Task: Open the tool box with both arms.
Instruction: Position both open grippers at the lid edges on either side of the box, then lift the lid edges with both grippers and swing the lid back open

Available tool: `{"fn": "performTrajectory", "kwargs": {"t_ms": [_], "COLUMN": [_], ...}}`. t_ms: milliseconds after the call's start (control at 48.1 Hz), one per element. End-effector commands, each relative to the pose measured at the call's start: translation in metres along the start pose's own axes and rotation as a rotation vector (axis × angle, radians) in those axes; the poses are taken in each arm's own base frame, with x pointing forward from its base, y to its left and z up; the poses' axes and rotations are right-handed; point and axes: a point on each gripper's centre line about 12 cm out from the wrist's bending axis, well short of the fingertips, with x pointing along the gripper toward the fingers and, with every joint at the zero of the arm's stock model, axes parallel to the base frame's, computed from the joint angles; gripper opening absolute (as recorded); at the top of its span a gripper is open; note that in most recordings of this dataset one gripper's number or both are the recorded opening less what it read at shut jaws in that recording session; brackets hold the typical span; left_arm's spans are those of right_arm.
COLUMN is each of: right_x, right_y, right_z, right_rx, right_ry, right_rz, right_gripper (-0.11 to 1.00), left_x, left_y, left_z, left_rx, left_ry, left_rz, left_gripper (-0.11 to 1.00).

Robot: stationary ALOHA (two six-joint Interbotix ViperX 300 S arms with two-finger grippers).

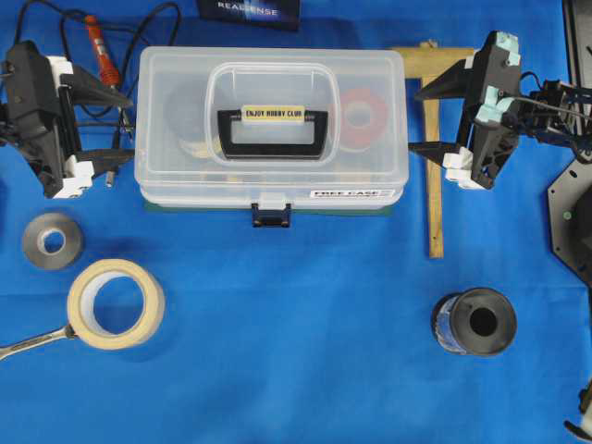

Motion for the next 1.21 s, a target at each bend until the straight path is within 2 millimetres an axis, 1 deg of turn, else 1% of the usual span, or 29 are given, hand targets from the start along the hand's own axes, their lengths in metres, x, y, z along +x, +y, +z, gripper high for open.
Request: {"fn": "performTrajectory", "kwargs": {"t_ms": [0,353,499,707,977,1185], "right_x": [-0.001,-0.002,-0.002,-0.004,-0.019,-0.033], "right_y": [0.002,0.006,0.008,0.01,0.01,0.006], "right_z": [0.013,0.018,0.021,0.032,0.049,0.06], "right_rx": [-0.009,-0.022,-0.017,-0.017,-0.024,-0.02], "right_ry": [-0.04,-0.052,-0.059,-0.079,-0.125,-0.181], "right_rz": [0.007,0.019,0.023,0.028,0.029,0.016], "right_gripper": [0.86,0.86,0.86,0.86,0.86,0.86], "left_x": [0.003,0.001,0.0,-0.006,-0.02,-0.029], "left_y": [0.0,0.001,0.001,0.002,0.006,0.022], "left_z": [0.019,0.023,0.029,0.04,0.052,0.057], "left_rx": [-0.001,-0.002,-0.002,0.001,-0.004,-0.029], "left_ry": [-0.054,-0.069,-0.084,-0.129,-0.197,-0.232], "left_rz": [0.0,0.003,0.004,0.005,0.023,0.084], "left_gripper": [0.9,0.9,0.9,0.9,0.9,0.9]}}
